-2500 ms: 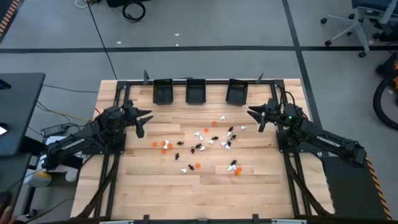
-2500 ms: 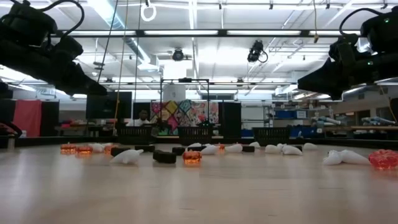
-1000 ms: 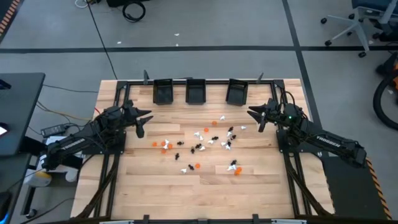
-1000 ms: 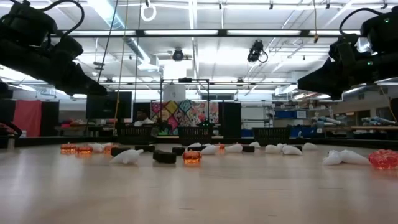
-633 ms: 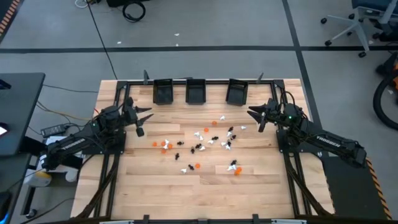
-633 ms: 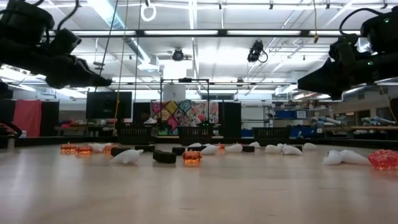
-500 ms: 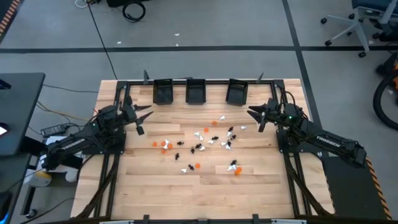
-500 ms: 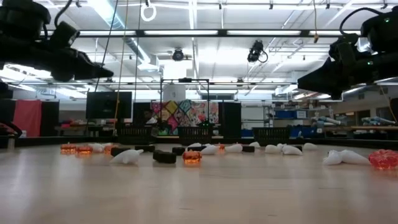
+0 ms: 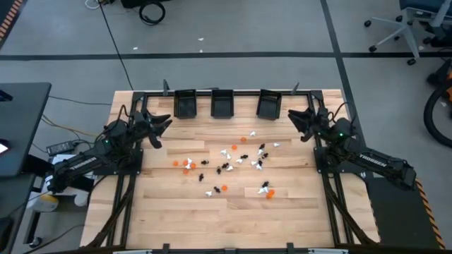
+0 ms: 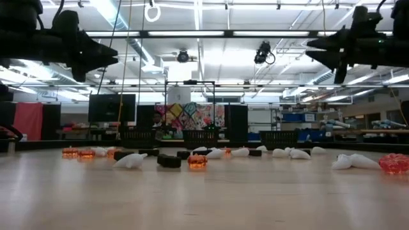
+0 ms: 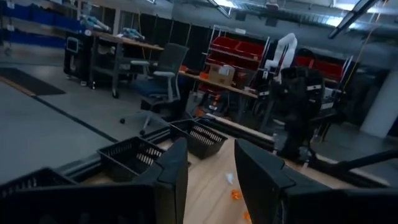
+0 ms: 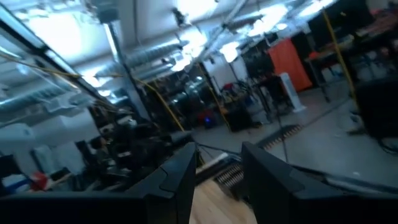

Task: Sort Halloween decoration
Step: Put the white ghost toy into the right black basket

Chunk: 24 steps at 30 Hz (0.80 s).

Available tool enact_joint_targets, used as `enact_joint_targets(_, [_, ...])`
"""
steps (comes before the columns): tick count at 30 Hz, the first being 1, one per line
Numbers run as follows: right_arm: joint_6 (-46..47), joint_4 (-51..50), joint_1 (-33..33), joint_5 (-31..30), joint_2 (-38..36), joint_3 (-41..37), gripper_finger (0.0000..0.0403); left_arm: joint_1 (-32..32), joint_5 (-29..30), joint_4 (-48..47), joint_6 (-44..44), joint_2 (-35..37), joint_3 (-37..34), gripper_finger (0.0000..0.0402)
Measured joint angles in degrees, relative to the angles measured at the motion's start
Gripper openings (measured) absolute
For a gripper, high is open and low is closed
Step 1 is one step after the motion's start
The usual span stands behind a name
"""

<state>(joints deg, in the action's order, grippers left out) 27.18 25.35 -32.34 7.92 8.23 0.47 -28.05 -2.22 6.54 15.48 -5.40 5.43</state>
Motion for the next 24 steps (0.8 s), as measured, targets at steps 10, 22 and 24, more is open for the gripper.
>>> enact_joint_targets(10, [5.2,1.5,0.5,1.1,0.5,0.0,0.0135,0.0,-0.4,0.8,2.3,-0.2,0.0,0.0117])
enact_joint_targets(22, [-6.3,15.0,2.8,2.2,16.6,2.2,0.0135,0.0,-8.8,14.2,0.4,-1.2,0.1,0.0117])
enact_joint_targets(24, [-8.1,14.6,3.1,2.2,20.4,3.8,0.0135,0.2,-10.8,14.8,0.3,-2.3,0.1,0.0117])
